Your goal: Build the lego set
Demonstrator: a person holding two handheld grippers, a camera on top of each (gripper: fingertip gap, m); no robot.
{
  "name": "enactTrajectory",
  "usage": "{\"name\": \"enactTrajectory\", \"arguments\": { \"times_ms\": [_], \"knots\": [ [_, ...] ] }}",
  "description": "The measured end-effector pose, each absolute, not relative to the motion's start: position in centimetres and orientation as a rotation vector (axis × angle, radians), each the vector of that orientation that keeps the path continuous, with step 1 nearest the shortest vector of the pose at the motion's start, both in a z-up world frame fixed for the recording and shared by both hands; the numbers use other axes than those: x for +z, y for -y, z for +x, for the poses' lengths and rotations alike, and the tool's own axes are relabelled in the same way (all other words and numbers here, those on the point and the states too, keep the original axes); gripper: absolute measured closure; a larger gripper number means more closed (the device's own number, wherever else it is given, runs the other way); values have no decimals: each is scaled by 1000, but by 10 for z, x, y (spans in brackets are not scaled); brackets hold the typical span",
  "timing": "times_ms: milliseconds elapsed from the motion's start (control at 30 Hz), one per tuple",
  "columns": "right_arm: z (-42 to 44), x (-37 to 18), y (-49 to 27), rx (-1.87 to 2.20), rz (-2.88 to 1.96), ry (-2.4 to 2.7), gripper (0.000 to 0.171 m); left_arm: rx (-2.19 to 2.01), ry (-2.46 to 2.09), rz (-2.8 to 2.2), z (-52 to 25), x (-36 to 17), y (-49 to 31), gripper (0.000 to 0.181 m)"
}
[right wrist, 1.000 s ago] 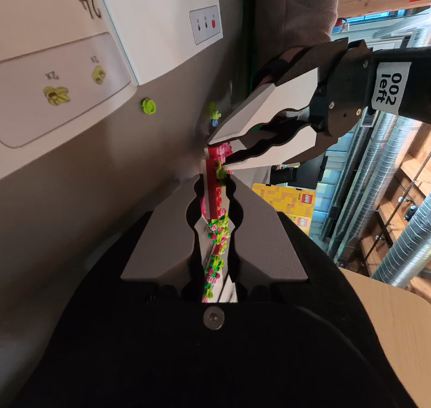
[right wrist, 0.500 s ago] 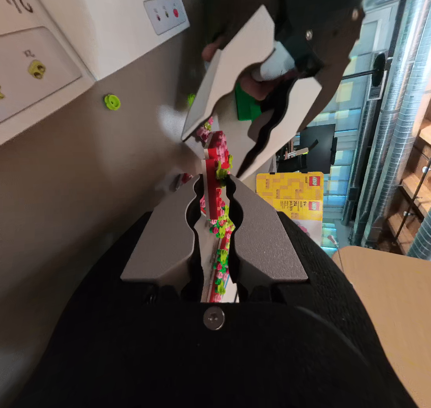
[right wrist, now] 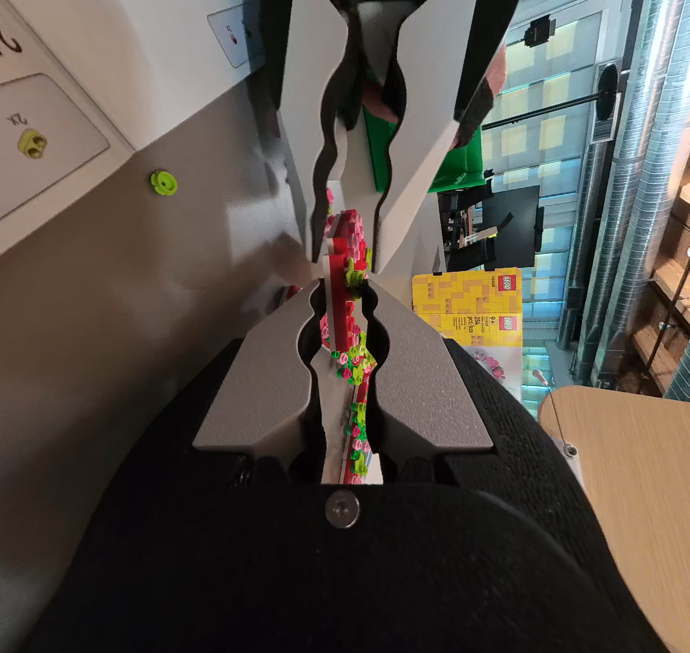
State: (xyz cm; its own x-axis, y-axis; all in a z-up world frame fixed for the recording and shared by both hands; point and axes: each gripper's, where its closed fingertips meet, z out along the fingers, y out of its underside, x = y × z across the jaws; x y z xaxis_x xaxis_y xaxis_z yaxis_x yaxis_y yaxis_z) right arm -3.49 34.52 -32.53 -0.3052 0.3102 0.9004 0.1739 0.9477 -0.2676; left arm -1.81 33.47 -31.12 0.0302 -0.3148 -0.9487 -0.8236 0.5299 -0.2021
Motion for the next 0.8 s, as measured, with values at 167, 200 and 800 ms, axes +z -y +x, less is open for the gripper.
{"name": "enactTrajectory", "arguments": {
  "times_ms": [167,200,800],
  "knots": [
    [-35,-322,-347,168,-384,1878,154,639,-1554,-933,-18,-309,-338,165],
    [-35,-321,-346,175,-388,1876,155,671,-1560,-900,-17,-309,-337,166],
    [-29,-329,-335,189,-317,1977,155,722,-1694,-714,-3,-322,-322,181]
  ]
}}
